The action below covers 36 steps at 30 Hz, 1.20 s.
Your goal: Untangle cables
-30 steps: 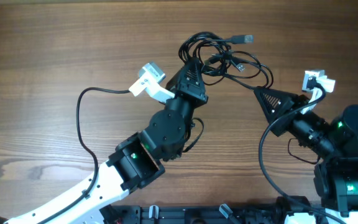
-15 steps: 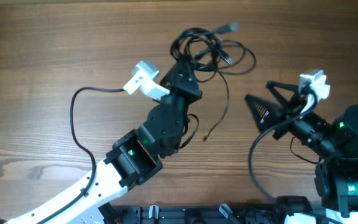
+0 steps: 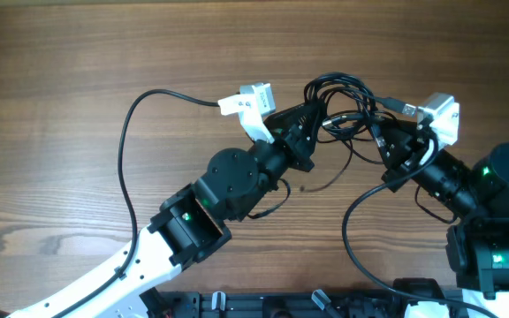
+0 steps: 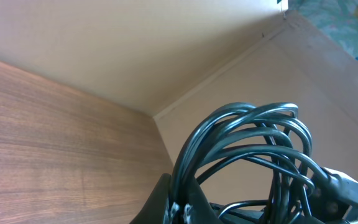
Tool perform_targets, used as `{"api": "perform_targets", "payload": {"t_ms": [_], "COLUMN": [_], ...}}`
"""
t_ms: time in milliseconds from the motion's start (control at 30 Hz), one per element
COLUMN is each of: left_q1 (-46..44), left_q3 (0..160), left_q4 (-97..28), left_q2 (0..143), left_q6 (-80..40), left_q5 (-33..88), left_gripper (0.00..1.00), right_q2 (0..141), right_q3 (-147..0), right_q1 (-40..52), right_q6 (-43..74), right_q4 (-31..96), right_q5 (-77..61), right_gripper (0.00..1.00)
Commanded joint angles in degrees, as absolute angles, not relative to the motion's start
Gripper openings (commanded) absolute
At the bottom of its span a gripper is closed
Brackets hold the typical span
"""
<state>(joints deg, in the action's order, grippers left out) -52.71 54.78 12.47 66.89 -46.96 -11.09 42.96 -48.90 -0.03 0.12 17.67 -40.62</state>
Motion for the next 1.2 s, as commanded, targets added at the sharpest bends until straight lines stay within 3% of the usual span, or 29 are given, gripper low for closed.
{"api": "perform_targets", "payload": {"t_ms": [0, 167, 400, 467, 533, 633, 700, 1000, 1167], "left_q1": [-52.60, -52.60, -52.60, -52.60, -52.60, -52.60, -52.60, -52.62, -52.62], "left_q3": [55.20, 55.20, 55.20, 55.20, 55.20, 55.20, 55.20, 55.20, 55.20], "left_q4": [13.13, 13.23, 13.26, 13.28, 13.26, 12.84, 12.14, 9.13, 8.47], "left_q2": [66.43, 65.36, 64.40, 64.40, 64.40, 64.40, 64.40, 64.51, 64.51], "left_q6": [-45.21, -45.23, -45.36, -45.36, -45.34, -45.17, -44.29, -6.81, 7.77], "left_q5": [-13.39, -24.86, -33.34, -33.32, -33.30, -33.28, -33.23, -22.31, -2.09], "left_gripper": [0.04, 0.04, 0.04, 0.04, 0.04, 0.04, 0.04, 0.04, 0.04], "right_q2": [43.38, 43.38, 43.33, 43.33, 43.29, 43.24, 43.05, 39.57, 39.40], "right_q3": [-49.91, -49.91, -49.91, -49.91, -49.93, -49.93, -49.93, -49.93, -49.93], "right_q1": [-0.19, -0.19, -0.19, -0.19, -0.19, -0.19, -0.19, -0.19, -0.19], "right_q6": [0.47, 25.45, 28.45, 28.34, 24.16, 18.00, 14.48, 1.15, -0.03], "right_q4": [19.00, 30.57, 34.52, 34.83, 34.65, 34.46, 33.63, 24.73, 19.62], "right_q5": [-39.44, -9.13, -9.74, -11.60, -14.52, -18.81, -23.07, -39.51, -48.01], "right_gripper": [0.04, 0.04, 0.04, 0.20, 0.46, 0.59, 0.62, 0.67, 0.68]}}
